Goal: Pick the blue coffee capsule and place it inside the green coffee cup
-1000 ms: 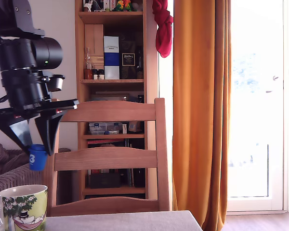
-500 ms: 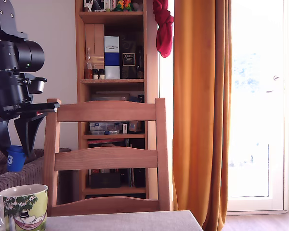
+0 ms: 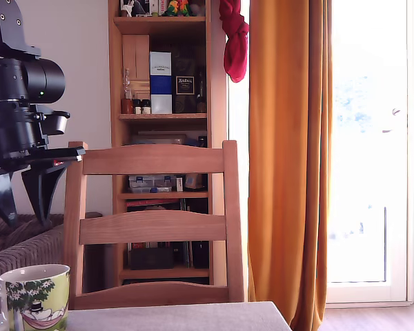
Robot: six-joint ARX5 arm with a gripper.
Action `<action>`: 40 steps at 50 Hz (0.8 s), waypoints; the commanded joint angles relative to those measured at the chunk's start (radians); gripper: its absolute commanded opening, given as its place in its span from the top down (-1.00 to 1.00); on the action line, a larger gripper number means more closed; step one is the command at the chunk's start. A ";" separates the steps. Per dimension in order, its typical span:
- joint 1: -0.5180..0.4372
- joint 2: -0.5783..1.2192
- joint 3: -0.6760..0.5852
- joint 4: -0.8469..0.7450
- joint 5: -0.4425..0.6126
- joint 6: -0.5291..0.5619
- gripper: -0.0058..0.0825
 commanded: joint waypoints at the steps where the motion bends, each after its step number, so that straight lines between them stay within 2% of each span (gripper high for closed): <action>1: -0.002 0.003 -0.004 0.015 0.001 0.016 0.82; 4: -0.003 0.003 -0.004 0.033 0.000 0.031 0.92; 19: -0.003 -0.086 -0.068 0.185 0.010 0.076 0.92; 40: 0.009 -0.526 -0.399 0.434 0.014 0.083 0.92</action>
